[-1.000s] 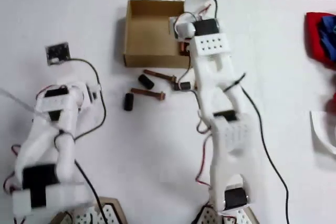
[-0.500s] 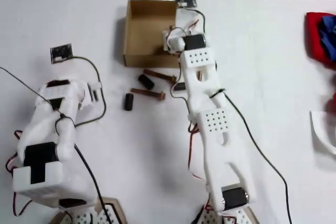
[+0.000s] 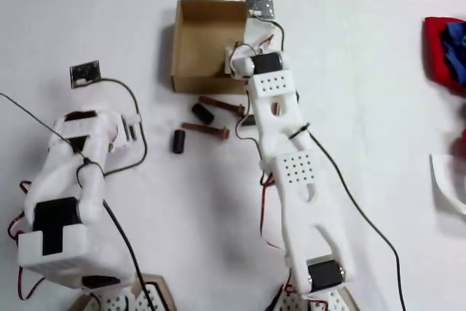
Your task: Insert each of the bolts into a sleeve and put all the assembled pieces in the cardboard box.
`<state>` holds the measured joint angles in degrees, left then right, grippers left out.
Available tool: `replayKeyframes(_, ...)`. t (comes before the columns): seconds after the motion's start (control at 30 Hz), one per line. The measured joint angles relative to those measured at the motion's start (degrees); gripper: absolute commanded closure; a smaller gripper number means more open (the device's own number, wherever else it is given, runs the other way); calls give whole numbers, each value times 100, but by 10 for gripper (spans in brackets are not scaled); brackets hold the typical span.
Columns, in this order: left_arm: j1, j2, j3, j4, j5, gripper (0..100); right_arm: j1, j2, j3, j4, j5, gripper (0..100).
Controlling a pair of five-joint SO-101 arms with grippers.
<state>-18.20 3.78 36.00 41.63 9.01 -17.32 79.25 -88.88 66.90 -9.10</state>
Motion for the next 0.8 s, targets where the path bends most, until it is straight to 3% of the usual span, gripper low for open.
replayKeyframes(0.07,0,0,0,0,0,819,0,0,0,0,0,846)
replayKeyframes(0.4,0,0,0,0,0,819,9,-79,-413,141,264,886)
replayKeyframes(0.8,0,0,0,0,9,819,-229,-1767,-422,3244,721,886)
